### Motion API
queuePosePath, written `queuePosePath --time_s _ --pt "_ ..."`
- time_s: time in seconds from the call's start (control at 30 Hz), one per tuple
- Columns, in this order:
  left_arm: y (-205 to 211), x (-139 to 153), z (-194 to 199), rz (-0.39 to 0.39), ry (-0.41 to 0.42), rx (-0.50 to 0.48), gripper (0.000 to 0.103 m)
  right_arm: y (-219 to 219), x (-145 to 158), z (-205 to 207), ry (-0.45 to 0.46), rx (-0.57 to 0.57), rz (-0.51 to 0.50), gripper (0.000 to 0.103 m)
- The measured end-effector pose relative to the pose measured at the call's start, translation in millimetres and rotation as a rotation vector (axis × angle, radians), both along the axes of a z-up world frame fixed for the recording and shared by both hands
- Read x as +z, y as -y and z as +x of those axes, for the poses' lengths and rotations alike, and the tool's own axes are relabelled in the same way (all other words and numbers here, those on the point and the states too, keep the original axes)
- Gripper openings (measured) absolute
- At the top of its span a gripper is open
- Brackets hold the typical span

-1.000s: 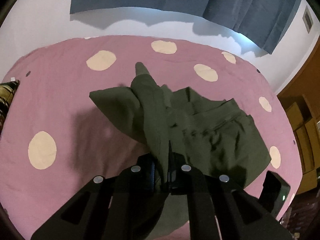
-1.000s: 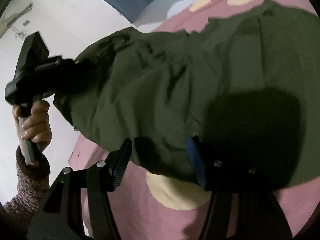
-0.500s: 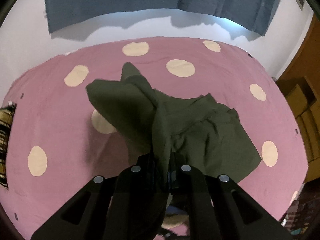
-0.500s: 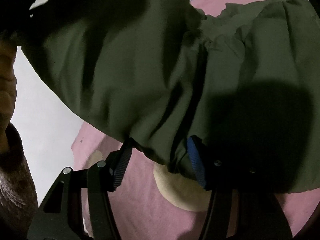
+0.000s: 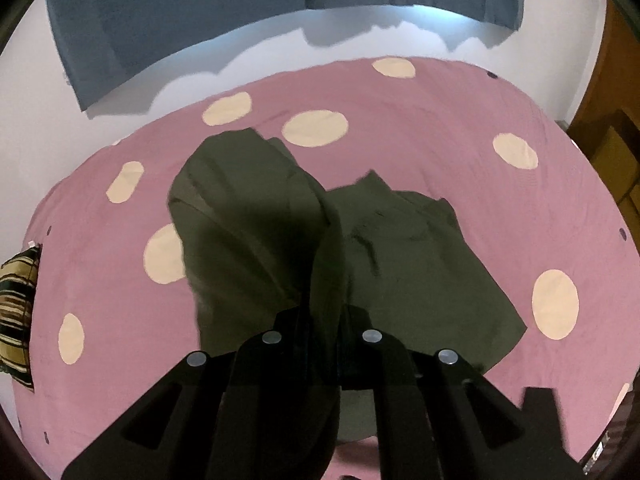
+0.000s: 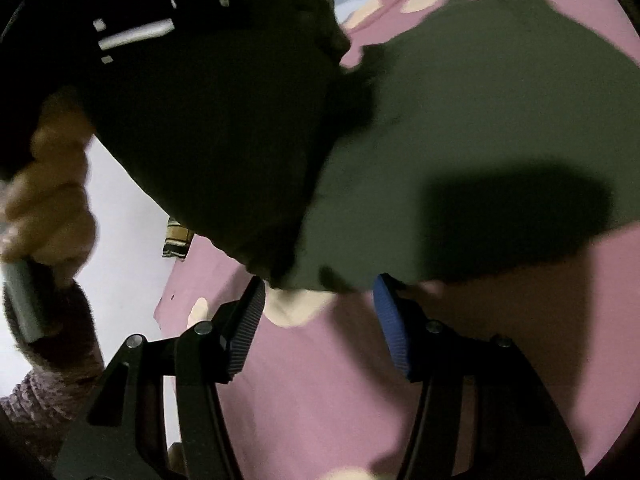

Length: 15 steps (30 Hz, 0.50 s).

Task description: Fold small clothes

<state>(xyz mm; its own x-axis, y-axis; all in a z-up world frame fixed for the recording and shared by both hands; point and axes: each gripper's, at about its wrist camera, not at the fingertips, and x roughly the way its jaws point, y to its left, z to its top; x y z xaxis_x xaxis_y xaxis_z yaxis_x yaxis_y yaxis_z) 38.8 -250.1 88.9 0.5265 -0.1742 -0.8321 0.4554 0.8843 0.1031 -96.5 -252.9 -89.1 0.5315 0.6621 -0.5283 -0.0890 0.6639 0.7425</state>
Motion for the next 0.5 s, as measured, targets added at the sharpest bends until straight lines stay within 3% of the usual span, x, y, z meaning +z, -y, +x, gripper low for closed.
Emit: queuePosePath --time_s 0.17,0.37,0.5 --pt "26.3 -22.4 -2.1 0.025 -0.007 0.006 0.008 24.8 1.7 -30.7 0.000 -0.029 -0.031 0.057" --pt "54.4 -50.8 -6.2 0.075 -0.004 0.019 0.008 36.7 -11.8 -57.8 -0.002 -0.048 0.004 0.057" --pt "65.4 -61.8 -11.1 0.110 0.025 0.033 0.008 38.0 -11.3 -49.4 0.006 -0.055 0.032 0.057"
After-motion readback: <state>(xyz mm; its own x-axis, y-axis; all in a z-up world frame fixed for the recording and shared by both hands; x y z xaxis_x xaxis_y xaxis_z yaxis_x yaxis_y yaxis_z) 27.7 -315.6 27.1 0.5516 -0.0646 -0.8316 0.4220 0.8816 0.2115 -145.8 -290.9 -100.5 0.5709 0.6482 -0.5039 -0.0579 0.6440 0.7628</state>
